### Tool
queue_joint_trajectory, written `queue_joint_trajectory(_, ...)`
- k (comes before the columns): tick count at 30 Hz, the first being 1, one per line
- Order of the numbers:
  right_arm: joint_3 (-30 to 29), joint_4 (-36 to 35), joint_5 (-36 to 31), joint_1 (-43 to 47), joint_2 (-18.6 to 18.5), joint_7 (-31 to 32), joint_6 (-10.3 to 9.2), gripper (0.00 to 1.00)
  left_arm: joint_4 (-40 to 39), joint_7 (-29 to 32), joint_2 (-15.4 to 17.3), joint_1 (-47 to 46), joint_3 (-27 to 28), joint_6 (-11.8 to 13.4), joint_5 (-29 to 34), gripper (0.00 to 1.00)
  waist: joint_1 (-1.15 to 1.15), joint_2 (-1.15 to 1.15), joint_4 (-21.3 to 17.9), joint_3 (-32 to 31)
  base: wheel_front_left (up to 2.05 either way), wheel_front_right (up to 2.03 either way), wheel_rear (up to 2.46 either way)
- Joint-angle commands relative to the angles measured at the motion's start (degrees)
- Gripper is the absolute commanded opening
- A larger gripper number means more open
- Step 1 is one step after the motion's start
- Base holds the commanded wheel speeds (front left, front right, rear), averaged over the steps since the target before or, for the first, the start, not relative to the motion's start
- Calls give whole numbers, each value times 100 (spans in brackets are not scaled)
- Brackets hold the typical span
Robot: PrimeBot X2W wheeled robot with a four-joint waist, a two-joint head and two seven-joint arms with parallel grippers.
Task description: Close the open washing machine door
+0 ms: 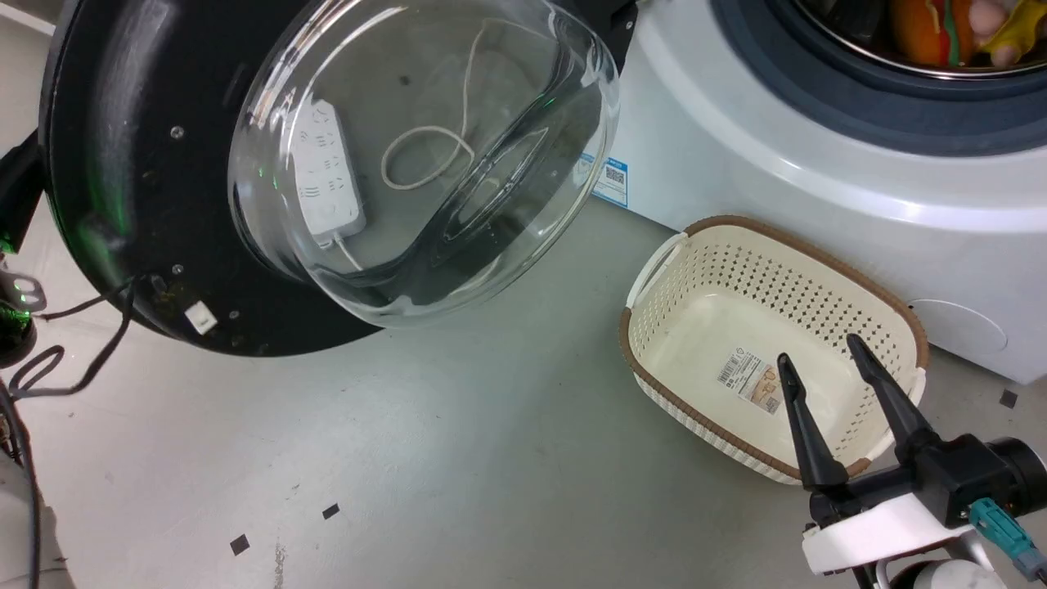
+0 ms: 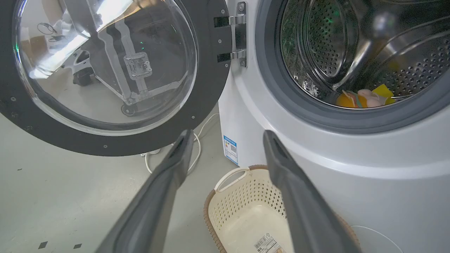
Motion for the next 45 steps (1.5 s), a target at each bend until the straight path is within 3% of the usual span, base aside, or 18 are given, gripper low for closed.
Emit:
queue_joint_trajectory(1,-26,-10,-4,-69,-40,-27,5,100,-66,272,-15,99,-29,-98,-171,0,0,0,-28,-34,0,0,0)
queue_joint_trajectory(10,-141,-8,21,-28,34,-27,5,100,-705,1524,-205,782,-169,-196,-799,0,0,0,-137,-340,0,0,0)
queue_joint_trajectory(19,-624,44,115,127,102,-27,5,100,-1977,2305,-912,1892,-518,111,-1159,0,0,0,-351,-969,0,0,0)
queue_joint_trajectory(26,-959,69,400,232,107,-27,5,100,-2805,2417,-1419,2938,-1025,222,-1322,0,0,0,-720,-1309,0,0,0)
queue_joint_trajectory(31,-1009,45,399,264,107,-27,5,100,-3055,2058,-1501,3558,-1660,239,-1603,0,0,0,-1102,-1355,0,0,0)
queue_joint_trajectory(34,-1032,24,374,261,107,-27,5,100,-3150,1545,-1505,3827,-2177,188,-1944,0,0,0,-1394,-1320,0,0,0)
queue_joint_trajectory(45,-977,-11,291,184,108,-27,5,100,-2760,-437,-1507,3747,-3787,-429,-2671,0,0,0,-2689,-882,0,0,0)
